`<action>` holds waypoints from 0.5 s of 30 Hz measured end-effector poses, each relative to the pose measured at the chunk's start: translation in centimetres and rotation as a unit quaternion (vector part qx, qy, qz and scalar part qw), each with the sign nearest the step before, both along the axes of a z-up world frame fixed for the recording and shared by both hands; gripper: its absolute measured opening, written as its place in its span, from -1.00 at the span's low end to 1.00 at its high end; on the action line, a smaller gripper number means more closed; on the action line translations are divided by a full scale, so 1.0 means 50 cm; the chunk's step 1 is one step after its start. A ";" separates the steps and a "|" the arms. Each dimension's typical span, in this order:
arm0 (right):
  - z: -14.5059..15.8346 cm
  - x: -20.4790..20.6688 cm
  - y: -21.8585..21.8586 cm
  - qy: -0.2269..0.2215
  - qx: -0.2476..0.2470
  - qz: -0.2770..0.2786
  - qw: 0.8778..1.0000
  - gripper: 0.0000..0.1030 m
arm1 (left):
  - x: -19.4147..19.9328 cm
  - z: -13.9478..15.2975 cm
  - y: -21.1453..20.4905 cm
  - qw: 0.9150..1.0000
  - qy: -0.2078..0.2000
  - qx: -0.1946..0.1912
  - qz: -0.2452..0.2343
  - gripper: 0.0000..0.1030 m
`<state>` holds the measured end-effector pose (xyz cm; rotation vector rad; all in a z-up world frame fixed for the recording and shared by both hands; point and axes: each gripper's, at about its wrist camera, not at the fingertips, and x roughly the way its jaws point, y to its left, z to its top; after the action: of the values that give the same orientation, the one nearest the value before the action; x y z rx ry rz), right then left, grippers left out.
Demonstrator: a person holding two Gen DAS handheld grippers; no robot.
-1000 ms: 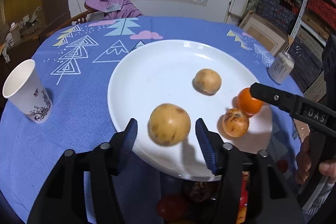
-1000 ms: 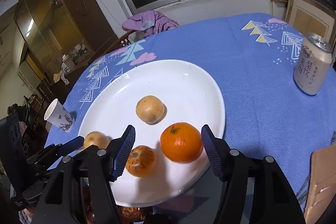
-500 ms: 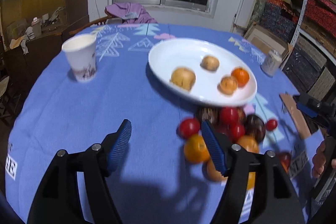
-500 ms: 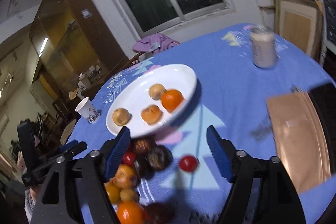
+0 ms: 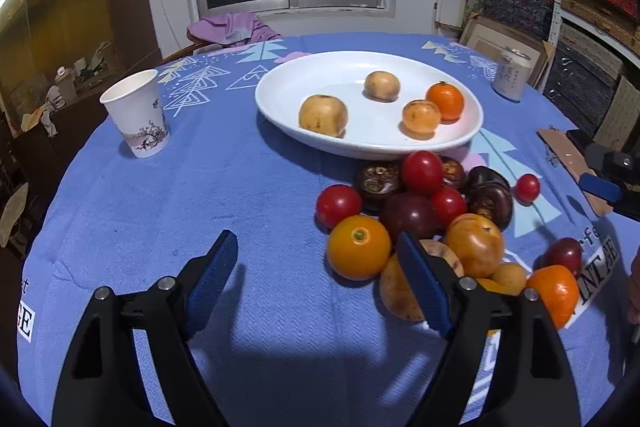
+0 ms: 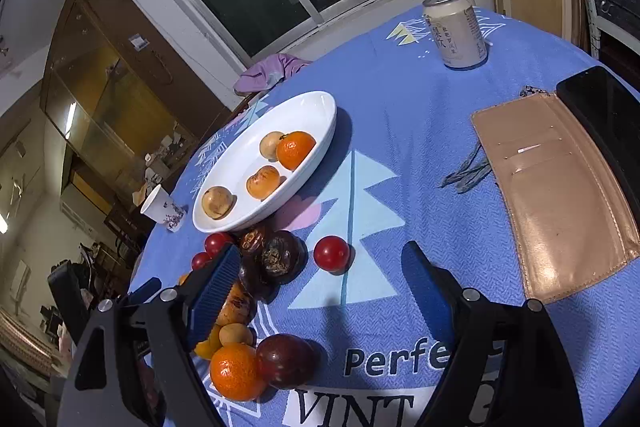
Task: Organize fruits
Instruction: 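Grasp an orange round fruit with the left gripper while the right moves to a cherry tomato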
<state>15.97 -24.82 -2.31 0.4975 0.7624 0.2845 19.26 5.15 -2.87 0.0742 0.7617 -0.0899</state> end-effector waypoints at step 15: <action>0.007 -0.004 0.001 -0.011 -0.004 0.006 1.000 0.63 | -0.011 -0.011 0.010 1.000 0.015 0.016 -0.016 0.27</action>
<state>15.75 -24.75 -1.96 0.4816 0.7454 0.2978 18.69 5.66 -3.43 0.1148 0.7922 -0.1090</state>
